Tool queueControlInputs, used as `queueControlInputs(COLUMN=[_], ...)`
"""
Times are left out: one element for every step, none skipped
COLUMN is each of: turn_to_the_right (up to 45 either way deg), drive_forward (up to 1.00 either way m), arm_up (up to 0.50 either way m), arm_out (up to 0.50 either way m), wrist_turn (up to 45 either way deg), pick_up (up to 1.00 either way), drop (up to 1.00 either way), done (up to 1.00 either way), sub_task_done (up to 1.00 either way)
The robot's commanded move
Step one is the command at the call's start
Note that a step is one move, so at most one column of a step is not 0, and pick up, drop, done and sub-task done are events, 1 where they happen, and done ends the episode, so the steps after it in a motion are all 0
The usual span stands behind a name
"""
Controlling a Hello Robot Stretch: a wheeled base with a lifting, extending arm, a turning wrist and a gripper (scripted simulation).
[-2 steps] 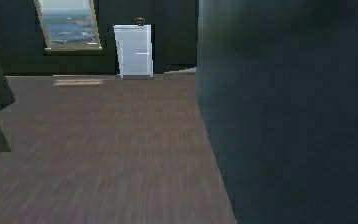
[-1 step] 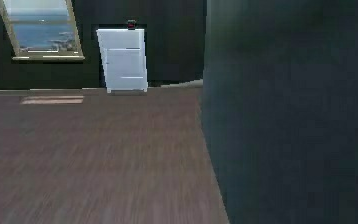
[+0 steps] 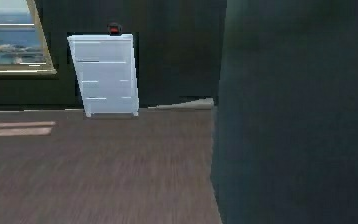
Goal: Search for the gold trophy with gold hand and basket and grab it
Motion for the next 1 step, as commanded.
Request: queueControlInputs(turn_to_the_right=[0.0], drive_forward=[1.0], arm_up=[0.0], arm_out=[0.0], wrist_turn=[0.0], pick_up=[0.0], drop=[0.0], done=[0.0], sub_task_done=[0.0])
